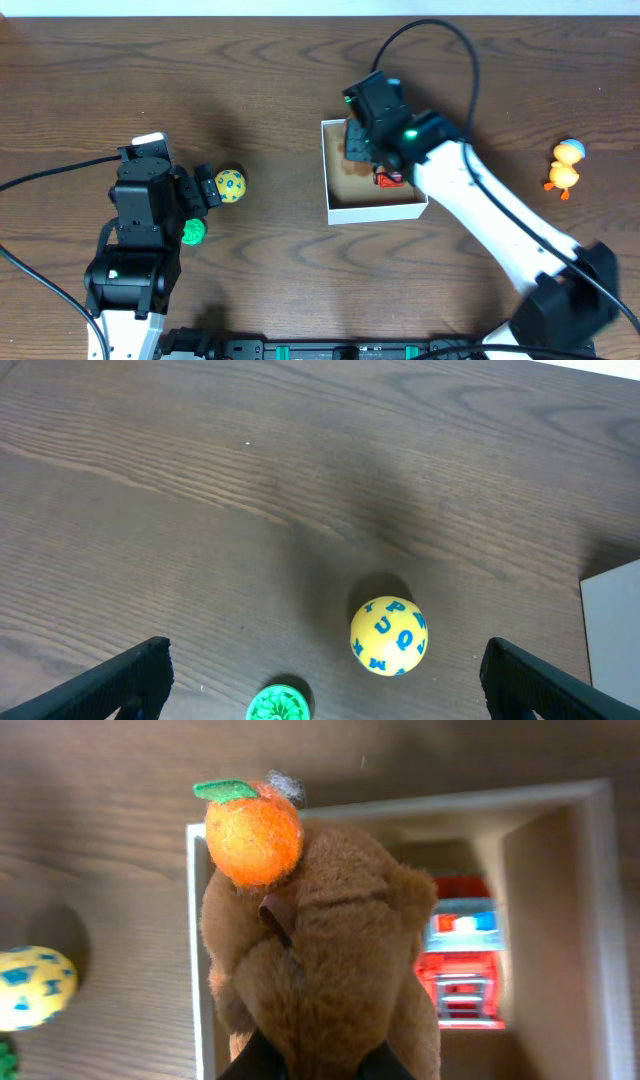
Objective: Pack container
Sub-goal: 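Place the brown bear into the box beside the truck, then move the right gripper to the orange duck and grasp it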
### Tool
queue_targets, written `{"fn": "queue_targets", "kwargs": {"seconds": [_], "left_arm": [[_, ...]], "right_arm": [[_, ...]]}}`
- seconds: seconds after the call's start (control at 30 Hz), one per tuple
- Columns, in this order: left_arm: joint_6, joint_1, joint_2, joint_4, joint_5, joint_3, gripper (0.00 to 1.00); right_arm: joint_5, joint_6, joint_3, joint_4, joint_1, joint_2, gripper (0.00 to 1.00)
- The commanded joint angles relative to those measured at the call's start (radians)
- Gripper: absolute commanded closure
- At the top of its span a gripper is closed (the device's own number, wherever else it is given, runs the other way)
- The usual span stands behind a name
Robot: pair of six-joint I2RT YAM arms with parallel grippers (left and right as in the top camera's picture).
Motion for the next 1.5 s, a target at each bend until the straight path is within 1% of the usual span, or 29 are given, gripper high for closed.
{"fn": "queue_targets", "kwargs": {"seconds": [0.0, 0.27, 0.3, 0.43, 0.47, 0.5, 0.6, 0.63, 0.7, 0.73, 0.8, 0.87, 0.9, 1.0, 1.07, 1.17, 1.33, 1.47], "left_arm": [[-0.016, 0.005, 0.0, -0.001, -0.011, 0.021, 0.02], [-0.016, 0.005, 0.0, -0.001, -0.011, 0.021, 0.02], [-0.016, 0.005, 0.0, -0.001, -0.011, 0.021, 0.02], [-0.016, 0.005, 0.0, -0.001, -0.011, 0.021, 0.02], [-0.016, 0.005, 0.0, -0.001, -0.011, 0.021, 0.02], [-0.016, 0.005, 0.0, -0.001, -0.011, 0.021, 0.02], [-0.016, 0.005, 0.0, -0.002, -0.011, 0.021, 0.02], [-0.016, 0.005, 0.0, -0.002, -0.011, 0.021, 0.02], [-0.016, 0.005, 0.0, -0.005, -0.011, 0.021, 0.02], [-0.016, 0.005, 0.0, -0.005, -0.011, 0.021, 0.02], [-0.016, 0.005, 0.0, -0.004, -0.011, 0.021, 0.02], [-0.016, 0.005, 0.0, -0.004, -0.011, 0.021, 0.02], [-0.016, 0.005, 0.0, -0.004, -0.011, 0.021, 0.02], [-0.016, 0.005, 0.0, -0.004, -0.011, 0.021, 0.02], [-0.016, 0.005, 0.0, -0.004, -0.011, 0.021, 0.02], [-0.016, 0.005, 0.0, -0.005, -0.011, 0.021, 0.02], [-0.016, 0.005, 0.0, -0.005, -0.011, 0.021, 0.02], [-0.016, 0.005, 0.0, -0.005, -0.011, 0.021, 0.02]], "right_arm": [[0.008, 0.053, 0.006, 0.012, 0.012, 0.068, 0.99], [0.01, 0.052, 0.006, 0.047, 0.006, 0.206, 0.98], [0.009, 0.052, 0.006, 0.057, 0.002, 0.216, 0.96], [0.009, 0.051, 0.006, 0.091, -0.009, 0.229, 0.75], [0.009, 0.051, 0.006, 0.106, -0.011, 0.229, 0.64], [0.009, 0.048, 0.006, 0.116, -0.01, 0.228, 0.57], [0.01, 0.021, 0.007, 0.135, -0.009, 0.223, 0.49], [0.01, 0.016, 0.007, 0.135, -0.01, 0.217, 0.49], [0.019, -0.016, 0.01, 0.14, -0.01, 0.195, 0.42], [0.032, -0.039, 0.018, 0.14, -0.011, 0.179, 0.4], [0.066, -0.084, 0.043, 0.132, -0.019, 0.137, 0.28], [0.107, -0.126, 0.074, 0.119, -0.032, 0.083, 0.09], [0.127, -0.142, 0.086, 0.11, -0.042, 0.055, 0.01], [0.177, -0.162, 0.103, 0.075, -0.098, -0.043, 0.01], [0.18, -0.159, 0.103, 0.032, -0.164, -0.105, 0.01], [0.177, -0.108, 0.103, -0.074, -0.306, -0.169, 0.01], [0.105, -0.098, 0.1, -0.243, -0.589, -0.176, 0.01], [0.043, -0.128, 0.085, -0.306, -0.793, -0.127, 0.01]]}}
